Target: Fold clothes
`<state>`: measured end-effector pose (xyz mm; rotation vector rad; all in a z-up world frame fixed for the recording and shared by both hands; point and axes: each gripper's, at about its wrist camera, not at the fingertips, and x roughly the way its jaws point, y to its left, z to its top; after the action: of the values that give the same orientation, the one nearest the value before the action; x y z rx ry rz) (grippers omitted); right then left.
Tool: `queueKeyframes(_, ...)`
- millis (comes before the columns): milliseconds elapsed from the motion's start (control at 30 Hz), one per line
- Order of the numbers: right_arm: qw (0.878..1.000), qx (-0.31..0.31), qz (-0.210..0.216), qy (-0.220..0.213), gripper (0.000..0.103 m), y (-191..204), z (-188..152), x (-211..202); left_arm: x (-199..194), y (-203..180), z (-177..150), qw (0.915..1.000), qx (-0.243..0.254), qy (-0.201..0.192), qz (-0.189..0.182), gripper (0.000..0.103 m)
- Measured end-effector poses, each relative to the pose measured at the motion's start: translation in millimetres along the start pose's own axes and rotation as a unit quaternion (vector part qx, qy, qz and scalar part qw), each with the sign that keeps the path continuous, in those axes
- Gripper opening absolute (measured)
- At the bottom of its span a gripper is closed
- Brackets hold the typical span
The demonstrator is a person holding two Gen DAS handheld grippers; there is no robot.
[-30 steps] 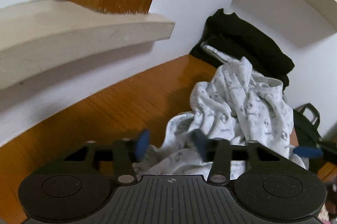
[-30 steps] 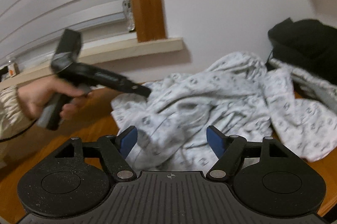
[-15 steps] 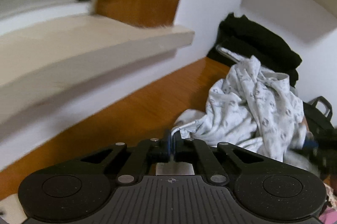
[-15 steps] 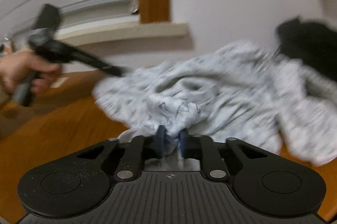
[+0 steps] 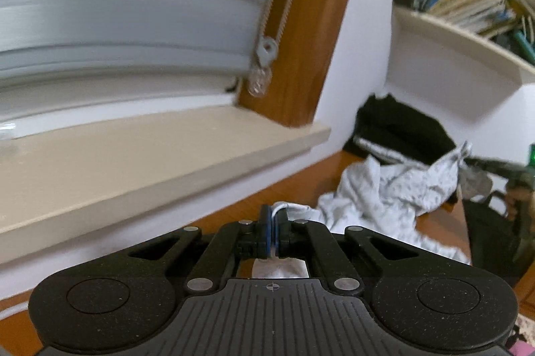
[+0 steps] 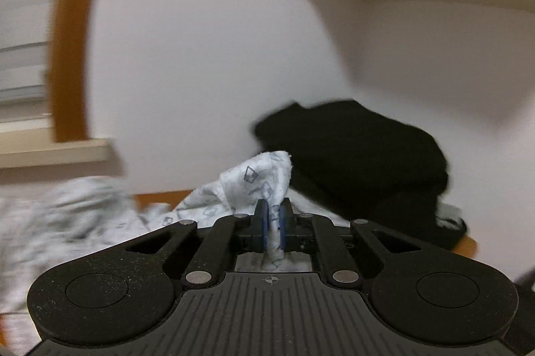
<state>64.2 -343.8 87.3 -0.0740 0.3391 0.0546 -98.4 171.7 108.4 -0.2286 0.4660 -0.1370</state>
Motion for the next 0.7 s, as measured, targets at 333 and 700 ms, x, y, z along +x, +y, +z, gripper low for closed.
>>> queueKeyframes(333,0.998,0.012,0.052,0.045,0.047,47,-21,19,12,16,-54,0.9980,-0.053,0.012,-0.033,0.002)
queueKeyframes(700,0.953,0.125,0.255,0.109,0.056,163,-14,62,11,20,-68,0.9992,-0.035,0.021,-0.004,0.002)
